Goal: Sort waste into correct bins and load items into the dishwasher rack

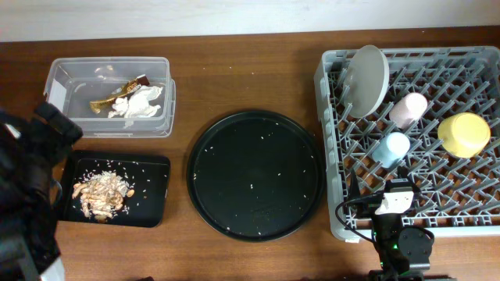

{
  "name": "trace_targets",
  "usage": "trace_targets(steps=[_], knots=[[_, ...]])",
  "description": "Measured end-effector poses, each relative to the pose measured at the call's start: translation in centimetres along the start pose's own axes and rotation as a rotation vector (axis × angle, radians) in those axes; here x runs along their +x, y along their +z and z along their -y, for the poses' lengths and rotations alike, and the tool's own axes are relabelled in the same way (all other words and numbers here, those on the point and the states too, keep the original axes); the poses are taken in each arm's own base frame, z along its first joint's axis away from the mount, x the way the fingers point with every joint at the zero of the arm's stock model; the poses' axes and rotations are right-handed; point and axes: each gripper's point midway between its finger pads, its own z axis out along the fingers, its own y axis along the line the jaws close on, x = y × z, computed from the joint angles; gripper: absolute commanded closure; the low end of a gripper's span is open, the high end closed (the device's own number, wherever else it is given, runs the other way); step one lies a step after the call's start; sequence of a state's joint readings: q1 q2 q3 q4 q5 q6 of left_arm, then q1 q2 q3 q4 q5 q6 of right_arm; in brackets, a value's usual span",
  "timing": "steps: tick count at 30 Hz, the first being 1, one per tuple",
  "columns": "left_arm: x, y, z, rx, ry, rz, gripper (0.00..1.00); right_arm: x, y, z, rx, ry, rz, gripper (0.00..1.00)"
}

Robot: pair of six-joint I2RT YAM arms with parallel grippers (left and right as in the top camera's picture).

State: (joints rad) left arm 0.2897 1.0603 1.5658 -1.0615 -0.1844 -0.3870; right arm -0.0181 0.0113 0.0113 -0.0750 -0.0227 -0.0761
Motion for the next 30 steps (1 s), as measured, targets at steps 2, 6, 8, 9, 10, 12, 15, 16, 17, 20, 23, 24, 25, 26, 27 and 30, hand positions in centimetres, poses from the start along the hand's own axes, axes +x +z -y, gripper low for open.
trace_targets(steps=[2,6,8,9,10,12,15,16,17,20,23,24,25,26,27,30], knots=[[4.6,0.1,-0.9,-0.017,0.047,-0.071,0.01,0.0,0.0,0.0,0.000,0.000,0.000,0.02],[16.1,1.4,-2.8,0.042,0.149,-0.150,0.01,0.0,0.0,0.0,0.000,0.000,0.001,0.02],[17.9,1.5,-2.8,0.111,0.186,-0.084,0.01,0.0,0.0,0.0,0.000,-0.002,0.000,0.02],[19.6,1.7,-3.0,0.149,0.225,-0.069,0.01,0.0,0.0,0.0,0.000,-0.002,0.000,0.02],[20.7,2.0,-2.9,0.191,0.265,-0.046,0.01,0.0,0.0,0.0,0.001,-0.003,0.001,0.02],[22.4,4.2,-1.1,0.292,0.311,-0.011,0.01,0.0,0.0,0.0,0.001,-0.003,0.002,0.02],[26.0,7.1,1.0,0.460,0.313,0.085,0.01,0.0,0.0,0.0,0.001,-0.003,0.002,0.02],[26.7,7.5,1.0,0.487,0.306,0.127,0.01,0.0,0.0,0.0,0.000,-0.003,0.001,0.02],[26.8,7.7,1.2,0.509,0.301,0.168,0.01,0.0,0.0,0.0,0.000,-0.002,0.001,0.02],[23.8,6.0,2.4,0.558,0.331,0.344,0.01,0.0,0.0,0.0,0.000,-0.003,0.001,0.02],[21.6,4.4,2.9,0.587,0.341,0.488,0.01,0.0,0.0,0.0,0.000,-0.003,0.001,0.02],[21.7,4.5,2.9,0.585,0.346,0.488,0.01,0.0,0.0,0.0,0.000,-0.002,0.001,0.02],[22.0,4.7,2.8,0.583,0.349,0.483,0.01,0.0,0.0,0.0,0.000,-0.003,0.001,0.02],[22.5,5.1,2.6,0.574,0.354,0.461,0.01,0.0,0.0,0.0,0.000,-0.002,0.001,0.02],[23.5,5.8,2.2,0.552,0.363,0.412,0.01,0.0,0.0,0.0,0.001,-0.003,0.001,0.02],[24.2,6.5,1.6,0.521,0.366,0.383,0.01,0.0,0.0,0.0,0.000,-0.003,0.001,0.02]])
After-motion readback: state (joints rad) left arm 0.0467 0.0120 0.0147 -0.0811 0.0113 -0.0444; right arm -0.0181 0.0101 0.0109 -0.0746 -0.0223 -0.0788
